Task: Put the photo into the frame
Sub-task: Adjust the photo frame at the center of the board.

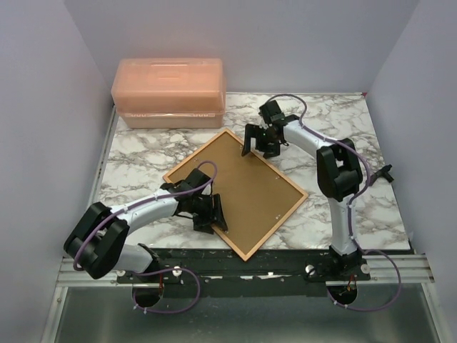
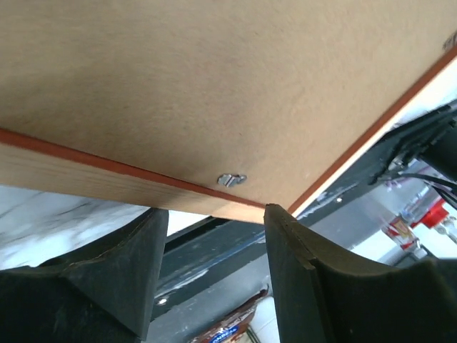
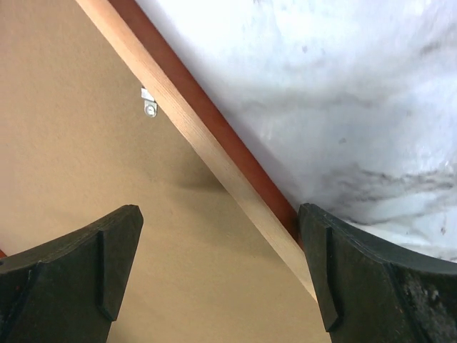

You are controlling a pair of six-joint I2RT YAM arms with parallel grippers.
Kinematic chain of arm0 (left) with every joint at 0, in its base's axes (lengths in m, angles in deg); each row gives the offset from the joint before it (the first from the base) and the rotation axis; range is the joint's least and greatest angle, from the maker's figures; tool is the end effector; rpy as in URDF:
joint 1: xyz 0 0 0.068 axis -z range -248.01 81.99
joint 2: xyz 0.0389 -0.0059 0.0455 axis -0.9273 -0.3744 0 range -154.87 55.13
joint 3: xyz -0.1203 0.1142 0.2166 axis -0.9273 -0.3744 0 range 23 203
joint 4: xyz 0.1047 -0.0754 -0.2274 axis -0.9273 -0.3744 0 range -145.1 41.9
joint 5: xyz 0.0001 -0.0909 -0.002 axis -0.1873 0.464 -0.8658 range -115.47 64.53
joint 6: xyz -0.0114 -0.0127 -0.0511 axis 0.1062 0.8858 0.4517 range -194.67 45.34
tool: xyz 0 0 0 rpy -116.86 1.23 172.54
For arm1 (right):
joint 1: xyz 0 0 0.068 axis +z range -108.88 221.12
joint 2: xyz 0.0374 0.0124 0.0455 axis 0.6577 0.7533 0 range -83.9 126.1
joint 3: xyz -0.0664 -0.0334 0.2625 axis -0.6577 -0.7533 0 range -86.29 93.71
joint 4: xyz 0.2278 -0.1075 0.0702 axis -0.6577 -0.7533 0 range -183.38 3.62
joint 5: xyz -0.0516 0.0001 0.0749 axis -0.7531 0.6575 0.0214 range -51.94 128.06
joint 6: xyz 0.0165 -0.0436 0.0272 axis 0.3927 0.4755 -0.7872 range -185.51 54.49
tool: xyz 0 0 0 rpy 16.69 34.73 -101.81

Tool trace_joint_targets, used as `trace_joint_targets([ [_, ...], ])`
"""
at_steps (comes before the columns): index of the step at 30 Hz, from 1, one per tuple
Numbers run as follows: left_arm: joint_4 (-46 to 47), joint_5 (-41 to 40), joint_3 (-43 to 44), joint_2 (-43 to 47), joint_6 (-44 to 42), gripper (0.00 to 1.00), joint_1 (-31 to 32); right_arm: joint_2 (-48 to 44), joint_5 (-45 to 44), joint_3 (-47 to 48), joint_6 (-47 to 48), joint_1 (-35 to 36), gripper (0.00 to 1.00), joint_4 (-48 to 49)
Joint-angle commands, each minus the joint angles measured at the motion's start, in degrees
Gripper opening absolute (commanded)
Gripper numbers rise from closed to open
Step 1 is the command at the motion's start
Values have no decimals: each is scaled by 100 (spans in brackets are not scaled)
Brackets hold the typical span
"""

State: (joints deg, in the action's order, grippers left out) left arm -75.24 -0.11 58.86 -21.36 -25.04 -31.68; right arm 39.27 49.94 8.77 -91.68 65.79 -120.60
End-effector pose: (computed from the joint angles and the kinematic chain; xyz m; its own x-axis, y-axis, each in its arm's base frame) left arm 0.1710 -0.1447 0.1580 -0.9904 -0.1261 0.0569 -0.1366 0.8271 -0.5452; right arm 0.4145 0.1985 0.1755 -0.9407 0.0429 -0.3365 -0.0896 0.9254 0.3683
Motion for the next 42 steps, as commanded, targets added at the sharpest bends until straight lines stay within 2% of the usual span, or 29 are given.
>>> trace_joint_targets([
  [1, 846, 498, 259, -209, 589, 60, 432, 287, -350, 852, 66, 65, 100, -488],
  [5, 873, 388, 93, -22, 885, 71, 570, 106, -1543, 1277, -26, 51, 100, -1002],
  [9, 352, -50, -67, 501, 875, 81, 568, -539, -1995, 888, -149, 57, 100, -1319],
  [12, -28, -395, -39, 1010, 760, 84, 547, -1230, -1818, 24, -346, 56, 100, -1375],
  [16, -535, -728, 304, 1377, 438, 84, 336, -2232, -1389, -1446, -623, 50, 100, -1412],
  [20, -769, -650, 705, 1420, 95, 84, -161, -3147, -1234, -2646, -875, 65, 99, -1620],
  [24, -908, -463, 1108, 1276, -255, 84, -741, -3672, -833, -3519, -1067, 111, 95, -1697],
  [29, -1238, -373, 1720, 1082, -727, 84, -1282, -3847, -606, -4272, -1329, 199, 88, -1279],
  [36, -1642, -316, 2347, 987, -1189, 84, -1871, -3400, -399, -4463, -1562, 460, 76, -684],
  [42, -1811, -280, 2470, 1039, -1432, 84, -2368, -2976, -879, -4357, -1500, 600, 55, -784],
])
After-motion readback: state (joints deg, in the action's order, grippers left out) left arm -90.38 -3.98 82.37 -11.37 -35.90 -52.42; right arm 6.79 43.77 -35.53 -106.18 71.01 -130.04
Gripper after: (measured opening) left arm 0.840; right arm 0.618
